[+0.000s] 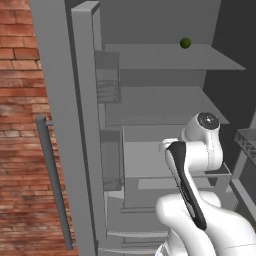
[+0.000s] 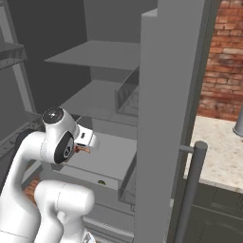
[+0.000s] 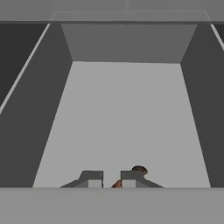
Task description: Place the mushrooms inside the fridge drawer. Close the drawer after placing the vegetables.
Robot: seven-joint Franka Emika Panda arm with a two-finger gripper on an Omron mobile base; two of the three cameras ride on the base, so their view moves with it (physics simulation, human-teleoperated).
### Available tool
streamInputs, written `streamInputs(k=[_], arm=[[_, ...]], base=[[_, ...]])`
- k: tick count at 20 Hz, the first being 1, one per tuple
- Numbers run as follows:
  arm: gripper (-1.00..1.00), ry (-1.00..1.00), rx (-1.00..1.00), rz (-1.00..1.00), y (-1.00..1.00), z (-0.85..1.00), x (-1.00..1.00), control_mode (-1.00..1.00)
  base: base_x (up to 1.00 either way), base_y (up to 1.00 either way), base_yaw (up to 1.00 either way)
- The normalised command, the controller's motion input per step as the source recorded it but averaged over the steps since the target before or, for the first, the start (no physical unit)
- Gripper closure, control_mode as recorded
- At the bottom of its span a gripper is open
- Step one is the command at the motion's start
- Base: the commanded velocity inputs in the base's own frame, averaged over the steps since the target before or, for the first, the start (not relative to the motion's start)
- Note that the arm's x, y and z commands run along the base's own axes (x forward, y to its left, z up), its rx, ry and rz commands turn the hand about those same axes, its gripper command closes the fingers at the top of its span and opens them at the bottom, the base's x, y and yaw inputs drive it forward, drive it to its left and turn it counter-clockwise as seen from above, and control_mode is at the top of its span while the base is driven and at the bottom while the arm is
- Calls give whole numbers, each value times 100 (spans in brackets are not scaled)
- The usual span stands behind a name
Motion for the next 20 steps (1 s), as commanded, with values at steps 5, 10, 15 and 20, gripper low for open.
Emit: streamInputs(k=[5,10,15,20], arm=[[100,1,2,0,-28,0,29,-100],[100,15,1,1,-7,-23,87,-100],[100,29,0,6,0,-76,99,-100],[100,19,0,5,0,-65,56,-100]], base=[[6,-6,0],[0,0,0],[0,0,0],[0,0,0]])
